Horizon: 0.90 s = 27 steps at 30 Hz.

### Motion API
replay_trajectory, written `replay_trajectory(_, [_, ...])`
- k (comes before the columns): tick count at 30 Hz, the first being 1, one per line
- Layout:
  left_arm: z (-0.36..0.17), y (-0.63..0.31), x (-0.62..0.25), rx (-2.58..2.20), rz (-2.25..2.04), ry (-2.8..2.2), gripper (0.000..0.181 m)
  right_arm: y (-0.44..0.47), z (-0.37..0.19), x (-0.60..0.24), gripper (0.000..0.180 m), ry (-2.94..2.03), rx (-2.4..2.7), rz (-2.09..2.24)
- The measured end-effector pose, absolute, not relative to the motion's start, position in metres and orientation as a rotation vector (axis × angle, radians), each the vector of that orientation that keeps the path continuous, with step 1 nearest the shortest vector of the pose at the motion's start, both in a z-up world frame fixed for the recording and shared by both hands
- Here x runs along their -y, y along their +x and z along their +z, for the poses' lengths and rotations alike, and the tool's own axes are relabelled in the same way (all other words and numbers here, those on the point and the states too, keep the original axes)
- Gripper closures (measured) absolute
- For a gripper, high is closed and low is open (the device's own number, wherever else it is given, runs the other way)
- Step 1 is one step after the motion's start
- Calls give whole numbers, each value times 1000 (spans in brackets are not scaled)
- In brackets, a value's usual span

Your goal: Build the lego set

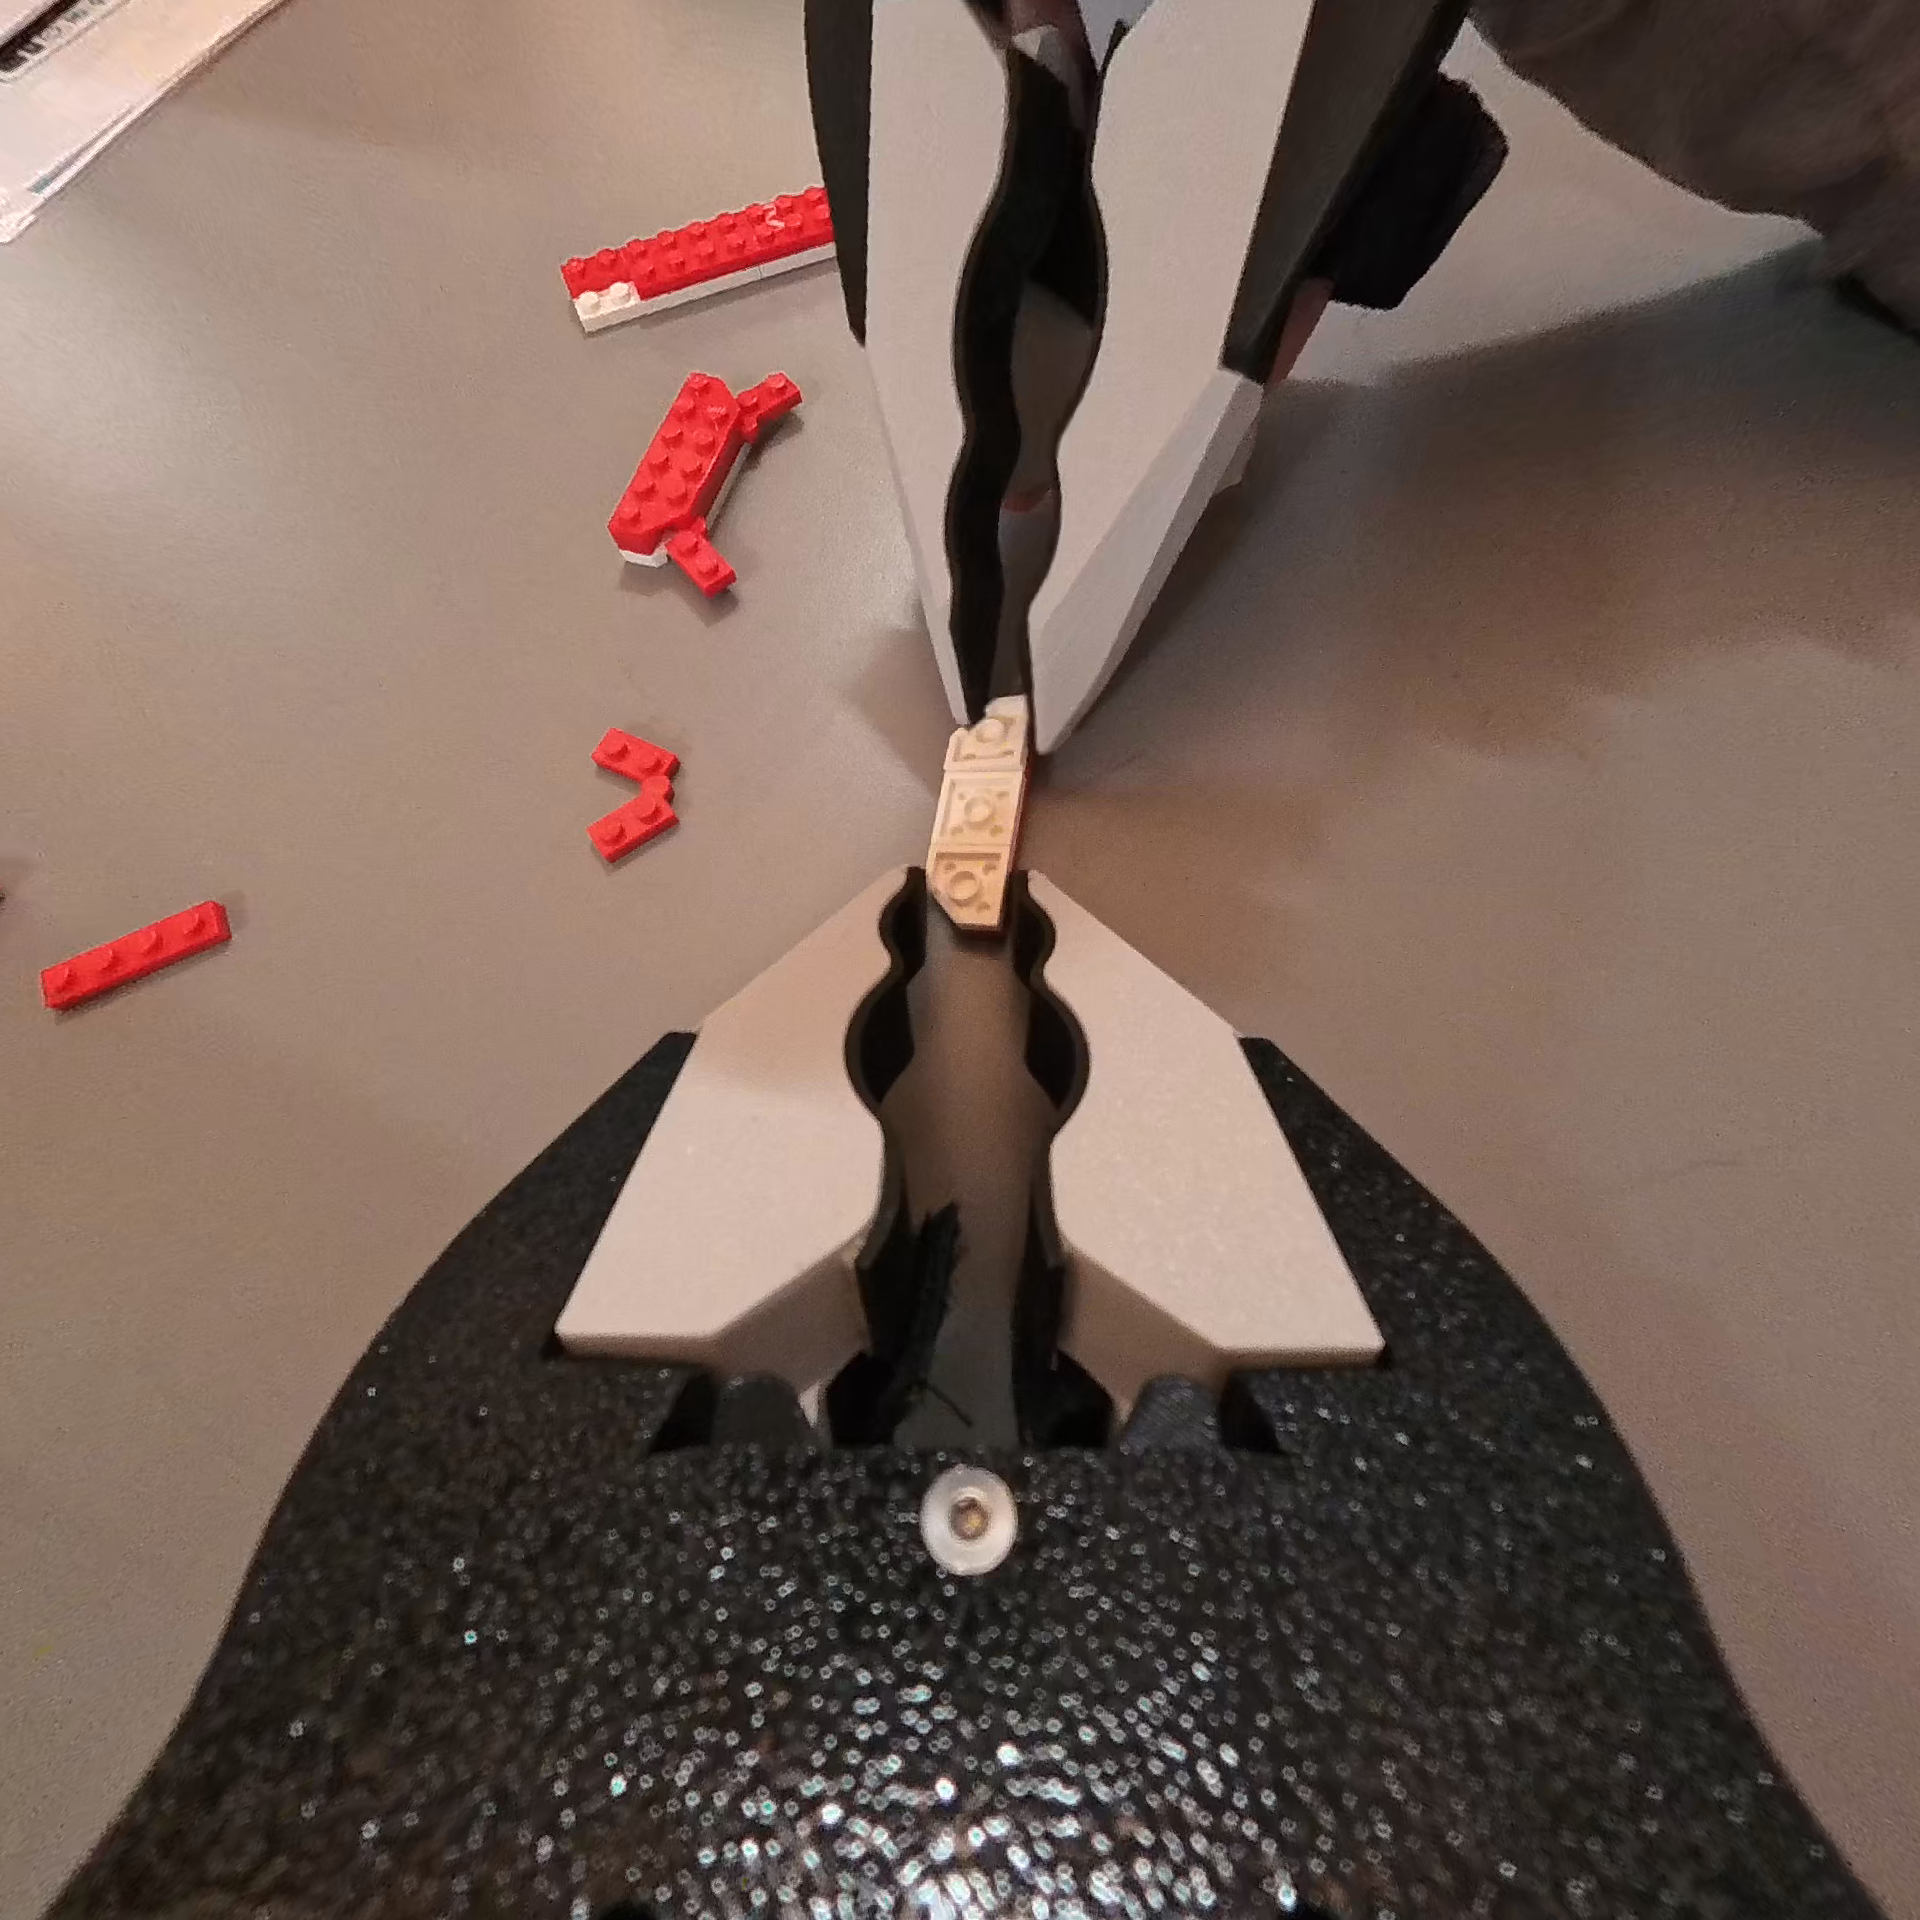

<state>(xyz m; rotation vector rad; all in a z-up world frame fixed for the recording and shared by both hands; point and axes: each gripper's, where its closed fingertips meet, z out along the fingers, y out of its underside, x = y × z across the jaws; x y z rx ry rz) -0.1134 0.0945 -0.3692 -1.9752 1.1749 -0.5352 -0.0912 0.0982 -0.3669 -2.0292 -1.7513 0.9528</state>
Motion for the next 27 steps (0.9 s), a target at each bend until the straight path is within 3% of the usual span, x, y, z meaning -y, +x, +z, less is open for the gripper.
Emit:
replay_trajectory(12, [-369, -113, -94, -1154, -571, -1990, 166, -90, -361, -102, 142, -1864, 1809, 794])
replay_trajectory(27, [-368, -113, -96, -1112, -617, -2023, 167, -94, -365, -100, 163, -1181, 2061, 155])
